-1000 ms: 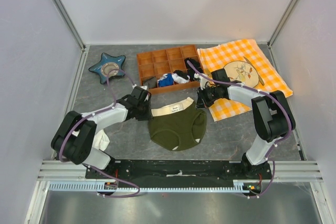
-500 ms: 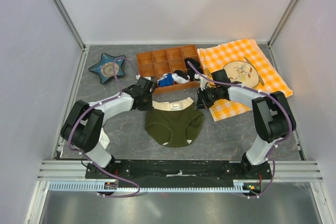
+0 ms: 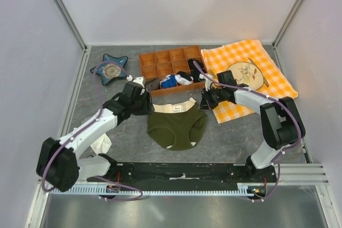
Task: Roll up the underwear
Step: Fold the underwear at the center of the board.
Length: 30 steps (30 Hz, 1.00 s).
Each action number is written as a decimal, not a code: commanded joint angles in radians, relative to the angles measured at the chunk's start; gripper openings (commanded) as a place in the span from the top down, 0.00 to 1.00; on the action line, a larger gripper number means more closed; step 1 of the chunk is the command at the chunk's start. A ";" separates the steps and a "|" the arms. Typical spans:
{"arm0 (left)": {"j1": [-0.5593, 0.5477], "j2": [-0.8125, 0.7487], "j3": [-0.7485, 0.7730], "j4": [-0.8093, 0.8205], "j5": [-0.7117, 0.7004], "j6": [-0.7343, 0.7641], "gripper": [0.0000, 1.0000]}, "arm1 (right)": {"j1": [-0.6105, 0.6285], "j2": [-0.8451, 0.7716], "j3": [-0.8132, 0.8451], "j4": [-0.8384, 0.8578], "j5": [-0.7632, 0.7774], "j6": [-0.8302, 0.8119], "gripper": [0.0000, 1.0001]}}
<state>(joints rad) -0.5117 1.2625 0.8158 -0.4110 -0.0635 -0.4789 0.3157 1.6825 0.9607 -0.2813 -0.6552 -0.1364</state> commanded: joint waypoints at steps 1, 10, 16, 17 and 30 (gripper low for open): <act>0.004 -0.168 -0.052 -0.026 0.097 -0.003 0.39 | 0.002 -0.090 -0.002 0.041 0.018 0.004 0.94; 0.004 -0.360 -0.210 -0.020 0.192 -0.122 0.38 | 0.115 -0.136 0.019 0.016 0.097 -0.020 0.93; 0.004 -0.483 -0.245 -0.054 0.185 -0.161 0.38 | 0.216 -0.127 0.090 -0.047 0.143 -0.035 0.94; 0.004 -0.495 -0.248 -0.063 0.183 -0.170 0.38 | 0.227 -0.126 0.111 -0.051 0.146 -0.035 0.93; 0.004 -0.623 -0.234 -0.153 0.149 -0.196 0.38 | 0.387 0.003 0.266 -0.078 0.180 0.017 0.93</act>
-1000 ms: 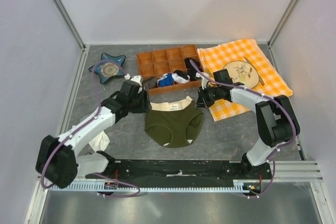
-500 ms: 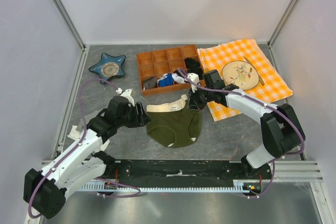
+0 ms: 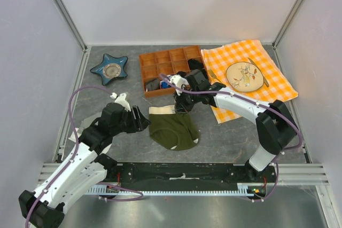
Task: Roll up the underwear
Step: Fold the underwear at the center of the board.
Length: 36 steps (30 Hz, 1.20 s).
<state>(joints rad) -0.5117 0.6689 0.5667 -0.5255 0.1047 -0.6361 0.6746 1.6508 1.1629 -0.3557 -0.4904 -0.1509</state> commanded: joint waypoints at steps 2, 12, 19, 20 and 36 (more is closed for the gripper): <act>0.006 -0.041 0.016 -0.045 -0.028 -0.046 0.38 | 0.055 0.059 0.087 -0.006 0.019 0.036 0.92; 0.004 -0.103 0.024 -0.100 -0.072 -0.073 0.38 | 0.169 0.165 0.178 -0.015 0.071 0.059 0.92; 0.004 -0.141 0.032 -0.130 -0.076 -0.089 0.38 | 0.206 0.267 0.274 -0.019 0.122 0.109 0.91; 0.004 -0.146 0.032 -0.134 -0.076 -0.092 0.38 | 0.209 0.274 0.279 -0.020 0.124 0.119 0.91; 0.002 -0.169 0.029 -0.139 -0.079 -0.103 0.38 | 0.263 0.421 0.388 -0.020 0.144 0.148 0.77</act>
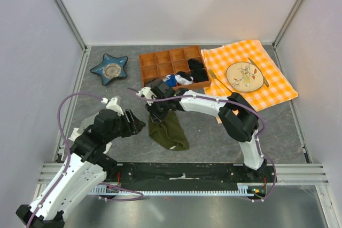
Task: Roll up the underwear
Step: Fold the underwear at the center of the board.
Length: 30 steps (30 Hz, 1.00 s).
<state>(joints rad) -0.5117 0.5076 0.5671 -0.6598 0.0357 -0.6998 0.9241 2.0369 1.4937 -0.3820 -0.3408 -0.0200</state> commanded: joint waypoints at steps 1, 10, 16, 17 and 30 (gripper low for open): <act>0.002 -0.007 0.030 -0.003 -0.010 -0.040 0.39 | 0.013 0.042 0.062 0.003 -0.013 0.017 0.74; 0.002 -0.014 0.025 0.000 -0.008 -0.038 0.38 | 0.009 -0.093 0.116 -0.038 -0.170 -0.044 0.56; 0.002 0.019 0.010 0.045 0.055 -0.017 0.38 | -0.050 -0.260 -0.044 -0.110 -0.288 -0.300 0.55; 0.002 0.035 0.005 0.058 0.073 -0.014 0.38 | -0.059 -0.305 -0.079 -0.116 -0.306 -0.328 0.55; 0.001 0.350 -0.115 0.367 0.268 -0.018 0.41 | -0.076 -0.586 -0.558 -0.143 -0.394 -0.730 0.55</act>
<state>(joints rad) -0.5117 0.7784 0.4526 -0.4313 0.2481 -0.7063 0.8448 1.5356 1.0054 -0.5053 -0.6353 -0.5518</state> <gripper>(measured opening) 0.589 0.448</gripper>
